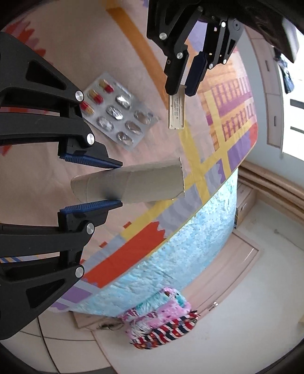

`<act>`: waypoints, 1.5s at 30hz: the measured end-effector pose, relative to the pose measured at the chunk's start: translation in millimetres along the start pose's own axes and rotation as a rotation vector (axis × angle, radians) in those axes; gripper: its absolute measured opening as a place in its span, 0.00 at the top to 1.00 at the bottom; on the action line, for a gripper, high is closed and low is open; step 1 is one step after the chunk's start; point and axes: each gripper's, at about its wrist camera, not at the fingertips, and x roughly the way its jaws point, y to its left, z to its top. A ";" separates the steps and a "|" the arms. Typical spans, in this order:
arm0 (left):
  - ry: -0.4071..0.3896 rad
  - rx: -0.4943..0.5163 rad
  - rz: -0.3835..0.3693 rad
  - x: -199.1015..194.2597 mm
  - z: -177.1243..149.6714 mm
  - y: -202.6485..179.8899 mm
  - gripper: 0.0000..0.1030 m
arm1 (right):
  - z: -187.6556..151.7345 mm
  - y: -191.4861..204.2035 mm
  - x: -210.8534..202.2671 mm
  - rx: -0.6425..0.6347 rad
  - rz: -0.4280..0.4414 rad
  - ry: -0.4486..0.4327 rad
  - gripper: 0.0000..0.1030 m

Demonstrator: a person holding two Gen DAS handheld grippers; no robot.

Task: Collect trash
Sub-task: 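Lift the box with the left tool while the right tool carries the roll over the bin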

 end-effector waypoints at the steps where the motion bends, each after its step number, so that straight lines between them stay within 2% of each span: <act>1: -0.002 0.002 -0.001 -3.5 -1.5 -0.2 0.78 | -0.7 0.0 -2.7 0.012 0.011 0.007 0.73; 3: -0.004 0.005 -0.003 -9.4 -2.5 -0.7 0.78 | -3.9 -3.9 -7.9 0.050 0.036 0.030 0.73; 8: -0.016 0.020 -0.010 -26.4 -8.7 -10.6 0.78 | -15.9 -10.9 -15.6 0.190 0.169 0.143 0.73; 11: -0.020 0.030 -0.023 -33.7 -14.3 -19.6 0.78 | -22.8 -7.6 -21.9 0.223 0.213 0.154 0.73; 15: -0.020 0.043 -0.031 -42.3 -20.6 -28.5 0.78 | -30.0 -0.1 -23.4 0.220 0.221 0.187 0.73; 20: -0.014 0.046 -0.038 -45.5 -25.2 -33.8 0.78 | -28.7 -4.6 -21.0 0.235 0.221 0.186 0.72; 26: -0.007 0.034 -0.043 -43.0 -27.2 -31.8 0.78 | -15.4 -8.3 8.3 0.238 0.215 0.238 0.71; 33: -0.004 0.026 -0.042 -41.8 -28.6 -23.2 0.78 | -18.9 -11.2 25.5 0.253 0.213 0.271 0.69; 40: -0.008 0.027 -0.042 -45.2 -29.8 -24.4 0.78 | -17.5 -11.0 8.9 0.253 0.191 0.239 0.71; 45: -0.024 0.038 -0.045 -61.9 -33.2 -31.4 0.78 | -21.5 0.1 -15.2 0.249 0.190 0.212 0.71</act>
